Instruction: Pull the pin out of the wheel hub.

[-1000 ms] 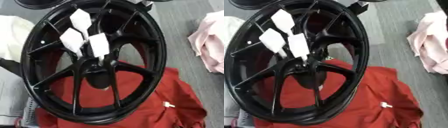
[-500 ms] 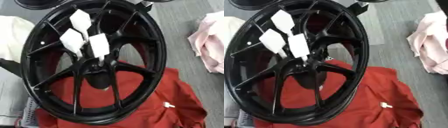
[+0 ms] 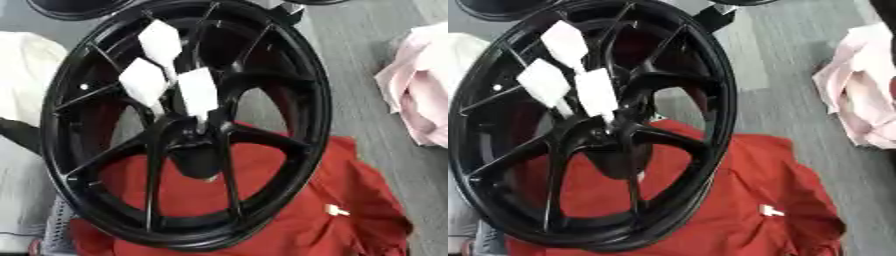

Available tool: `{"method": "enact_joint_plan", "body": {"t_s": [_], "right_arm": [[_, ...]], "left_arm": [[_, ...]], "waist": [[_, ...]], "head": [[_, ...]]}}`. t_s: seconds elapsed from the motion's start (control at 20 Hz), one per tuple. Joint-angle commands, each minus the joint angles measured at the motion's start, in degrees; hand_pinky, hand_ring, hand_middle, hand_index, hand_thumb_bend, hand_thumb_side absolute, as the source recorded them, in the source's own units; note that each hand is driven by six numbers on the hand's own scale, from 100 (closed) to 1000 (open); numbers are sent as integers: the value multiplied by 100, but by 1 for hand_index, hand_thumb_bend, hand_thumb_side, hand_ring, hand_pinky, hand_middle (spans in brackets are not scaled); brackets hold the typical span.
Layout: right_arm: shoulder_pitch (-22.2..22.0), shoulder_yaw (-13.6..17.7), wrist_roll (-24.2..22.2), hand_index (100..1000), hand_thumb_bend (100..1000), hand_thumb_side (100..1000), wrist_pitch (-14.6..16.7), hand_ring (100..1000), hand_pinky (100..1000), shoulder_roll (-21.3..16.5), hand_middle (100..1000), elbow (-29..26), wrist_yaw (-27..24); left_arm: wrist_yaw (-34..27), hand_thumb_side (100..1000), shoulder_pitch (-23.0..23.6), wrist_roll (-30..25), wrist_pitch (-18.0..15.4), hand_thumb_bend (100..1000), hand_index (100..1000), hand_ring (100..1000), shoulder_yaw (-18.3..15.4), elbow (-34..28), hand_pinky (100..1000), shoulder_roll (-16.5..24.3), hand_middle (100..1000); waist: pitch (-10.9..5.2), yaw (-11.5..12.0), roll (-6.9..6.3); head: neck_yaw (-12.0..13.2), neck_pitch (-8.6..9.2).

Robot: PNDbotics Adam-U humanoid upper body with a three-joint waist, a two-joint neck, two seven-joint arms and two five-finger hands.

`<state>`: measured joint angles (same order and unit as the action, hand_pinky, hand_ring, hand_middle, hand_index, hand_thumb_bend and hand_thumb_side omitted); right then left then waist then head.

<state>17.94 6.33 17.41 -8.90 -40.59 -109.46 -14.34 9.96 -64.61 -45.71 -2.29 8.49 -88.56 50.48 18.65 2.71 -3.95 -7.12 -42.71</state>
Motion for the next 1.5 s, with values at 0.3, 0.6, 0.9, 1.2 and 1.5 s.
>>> {"method": "enact_joint_plan", "body": {"t_s": [0.3,0.6,0.9,1.2,1.5], "right_arm": [[80,11,-21,618,100,593,-16,638,755,-145,558,-93,-17],[87,-4,-37,618,100,595,-20,638,755,-144,558,-89,-20],[101,-23,-60,618,100,594,-20,639,755,-137,559,-91,-25],[96,-33,-71,618,100,600,-20,639,755,-125,559,-100,-33],[92,-40,-80,618,100,605,-18,639,755,-110,560,-99,-45]], "left_arm": [[336,578,-172,-613,-80,128,874,801,600,-469,846,60,762],[361,559,-214,-625,-214,201,882,809,1104,-588,851,-7,771],[486,552,-287,-626,-297,238,883,809,1437,-528,849,-127,775],[600,518,-414,-626,-417,274,885,807,1673,-315,848,-325,775],[695,445,-489,-626,-549,303,887,808,1804,-119,848,-478,775]], "waist": [[-178,-33,-6],[-178,-54,-17],[-191,-60,-16],[-196,-73,-14],[-186,-91,-26]], "head": [[33,64],[53,79],[76,94],[85,94],[97,99]]}}
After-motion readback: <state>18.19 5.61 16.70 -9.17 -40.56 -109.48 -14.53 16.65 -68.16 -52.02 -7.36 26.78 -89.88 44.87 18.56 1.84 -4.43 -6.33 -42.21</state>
